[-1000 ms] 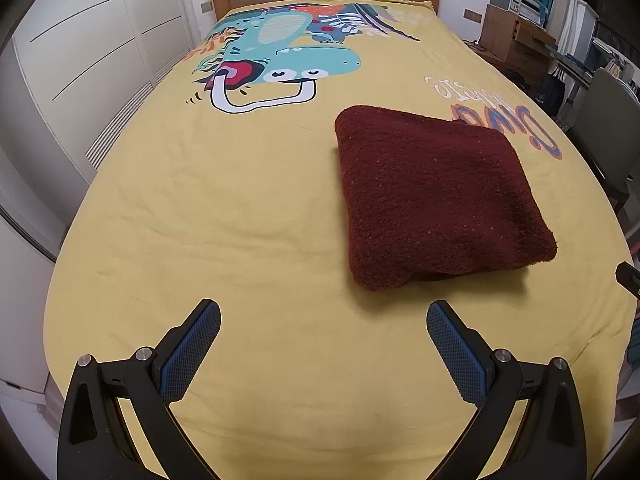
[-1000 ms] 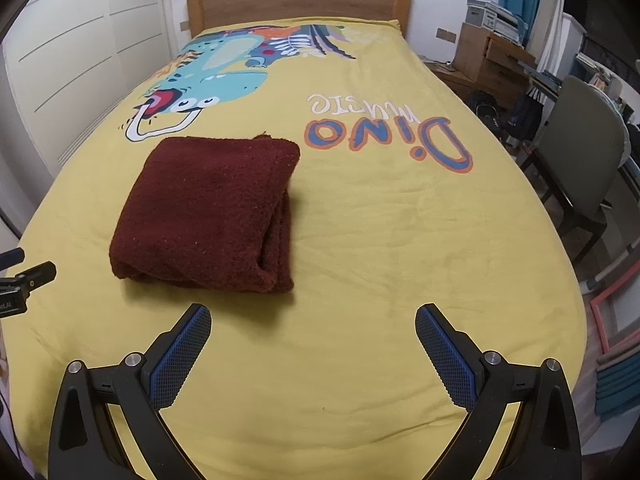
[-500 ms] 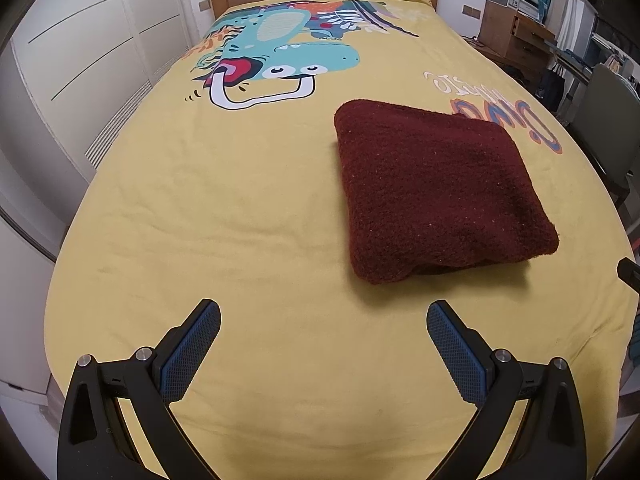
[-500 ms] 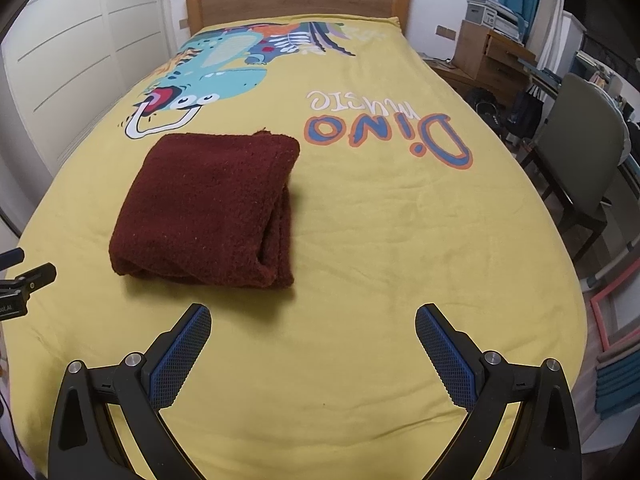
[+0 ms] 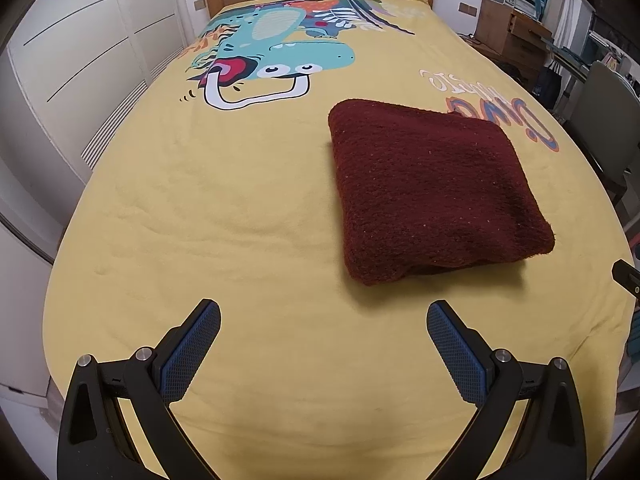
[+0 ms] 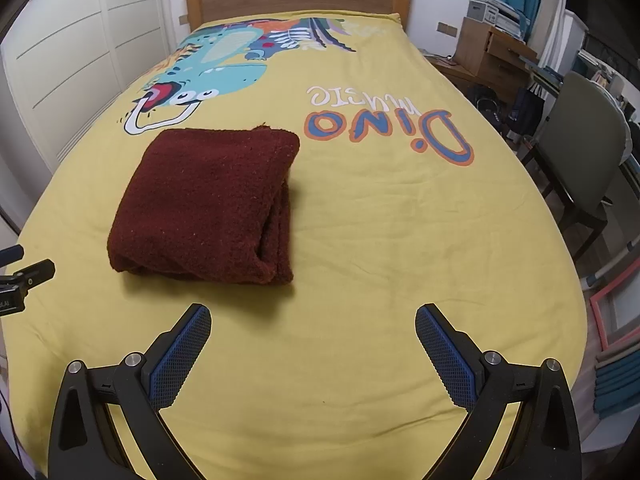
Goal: Fold small clothes
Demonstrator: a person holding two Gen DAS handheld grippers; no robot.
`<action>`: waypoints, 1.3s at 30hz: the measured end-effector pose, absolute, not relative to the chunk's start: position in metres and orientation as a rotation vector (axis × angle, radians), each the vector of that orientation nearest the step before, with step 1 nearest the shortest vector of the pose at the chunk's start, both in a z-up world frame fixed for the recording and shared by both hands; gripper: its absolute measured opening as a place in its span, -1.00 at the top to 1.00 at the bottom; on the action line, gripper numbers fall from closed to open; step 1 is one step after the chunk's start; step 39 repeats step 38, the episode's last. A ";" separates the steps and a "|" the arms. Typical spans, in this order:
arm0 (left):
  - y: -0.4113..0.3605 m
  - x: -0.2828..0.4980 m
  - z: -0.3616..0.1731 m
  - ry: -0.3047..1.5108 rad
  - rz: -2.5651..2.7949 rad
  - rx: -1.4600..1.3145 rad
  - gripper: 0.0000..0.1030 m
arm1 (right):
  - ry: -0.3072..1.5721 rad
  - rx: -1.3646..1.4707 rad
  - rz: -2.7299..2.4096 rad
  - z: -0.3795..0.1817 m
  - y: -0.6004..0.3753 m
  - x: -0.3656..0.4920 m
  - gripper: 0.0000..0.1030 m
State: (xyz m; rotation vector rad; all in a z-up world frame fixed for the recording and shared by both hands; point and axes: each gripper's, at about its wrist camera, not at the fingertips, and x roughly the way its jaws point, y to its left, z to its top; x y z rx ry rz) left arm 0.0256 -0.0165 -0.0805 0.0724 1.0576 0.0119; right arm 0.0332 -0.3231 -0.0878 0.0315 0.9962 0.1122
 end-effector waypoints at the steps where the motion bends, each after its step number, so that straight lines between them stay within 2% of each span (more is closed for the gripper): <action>1: -0.017 0.026 -0.081 1.059 0.010 0.074 -0.98 | 0.998 0.033 0.113 -0.088 -0.323 0.033 -0.98; 39: -0.023 0.032 -0.087 1.090 -0.005 0.069 -0.98 | 1.032 0.008 0.124 -0.094 -0.325 0.035 -0.98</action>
